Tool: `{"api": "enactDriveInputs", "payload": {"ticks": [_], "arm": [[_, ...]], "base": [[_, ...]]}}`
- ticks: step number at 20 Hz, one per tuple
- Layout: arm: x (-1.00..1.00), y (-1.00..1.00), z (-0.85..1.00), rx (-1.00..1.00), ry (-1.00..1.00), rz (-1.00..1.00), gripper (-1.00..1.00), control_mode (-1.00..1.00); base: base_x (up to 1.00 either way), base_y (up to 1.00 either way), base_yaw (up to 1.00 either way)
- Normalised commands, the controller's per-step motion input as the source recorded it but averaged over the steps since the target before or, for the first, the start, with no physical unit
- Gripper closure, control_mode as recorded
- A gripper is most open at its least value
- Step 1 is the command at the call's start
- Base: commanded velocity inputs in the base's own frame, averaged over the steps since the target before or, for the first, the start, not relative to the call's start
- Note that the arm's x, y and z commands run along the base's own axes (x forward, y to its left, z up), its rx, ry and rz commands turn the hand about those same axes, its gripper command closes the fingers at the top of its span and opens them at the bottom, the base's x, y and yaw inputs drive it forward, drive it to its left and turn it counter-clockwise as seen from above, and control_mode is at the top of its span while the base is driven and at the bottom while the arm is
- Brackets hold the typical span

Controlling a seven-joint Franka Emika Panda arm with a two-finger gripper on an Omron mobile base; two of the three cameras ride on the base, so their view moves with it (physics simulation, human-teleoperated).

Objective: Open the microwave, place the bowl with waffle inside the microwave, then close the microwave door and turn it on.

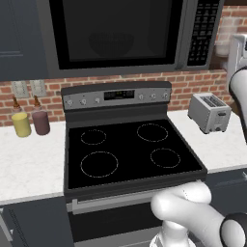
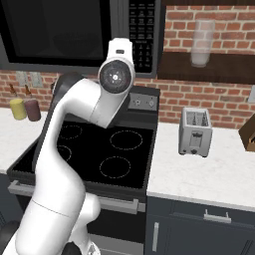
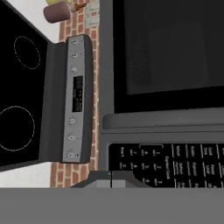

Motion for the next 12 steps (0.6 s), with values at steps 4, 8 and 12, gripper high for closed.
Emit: {"api": "enactDriveInputs", "payload": {"ticks": [4,8,12], "arm": [[0.48,0.00,0.00,0.10,-0.01,0.01,1.00,-1.00],[0.35,0.00,-0.08,0.04,-0.01,0.00,1.00,-1.00],[0.24,0.00,-0.22,0.01,-0.01,0.00,1.00,-1.00]], "base": [[0.00,0.00,0.00],[0.00,0.00,0.00],[0.00,0.00,0.00]]}}
